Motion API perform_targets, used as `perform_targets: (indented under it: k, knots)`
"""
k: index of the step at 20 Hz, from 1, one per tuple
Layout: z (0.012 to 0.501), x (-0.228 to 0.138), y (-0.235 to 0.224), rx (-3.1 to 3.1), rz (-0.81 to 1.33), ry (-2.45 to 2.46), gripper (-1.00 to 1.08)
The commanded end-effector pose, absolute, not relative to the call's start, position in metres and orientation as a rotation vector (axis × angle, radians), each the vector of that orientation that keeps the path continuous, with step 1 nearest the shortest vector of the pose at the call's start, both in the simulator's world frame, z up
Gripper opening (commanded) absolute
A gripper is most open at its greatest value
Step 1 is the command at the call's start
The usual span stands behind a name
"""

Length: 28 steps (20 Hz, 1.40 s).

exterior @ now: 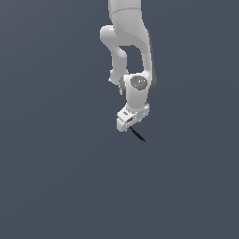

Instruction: Pick up the object and move it to a goal position.

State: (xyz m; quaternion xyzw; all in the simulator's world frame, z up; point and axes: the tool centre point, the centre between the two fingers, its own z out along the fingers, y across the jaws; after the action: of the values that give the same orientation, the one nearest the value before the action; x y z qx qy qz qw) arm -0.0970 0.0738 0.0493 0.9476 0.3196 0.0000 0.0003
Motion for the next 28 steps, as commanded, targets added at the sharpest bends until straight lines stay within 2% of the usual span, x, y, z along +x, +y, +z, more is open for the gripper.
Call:
perform_targets:
  k: [1, 12, 13, 28]
  knots:
    - [0.04, -0.098, 0.074, 2.976, -0.001, 1.006, 1.0]
    - [0.008, -0.098, 0.074, 2.974, 0.0, 1.012, 1.0]
    - [0.008, -0.098, 0.074, 2.974, 0.0, 1.012, -1.0]
    - [0.012, -0.093, 0.075, 2.972, 0.002, 1.021, -1.0]
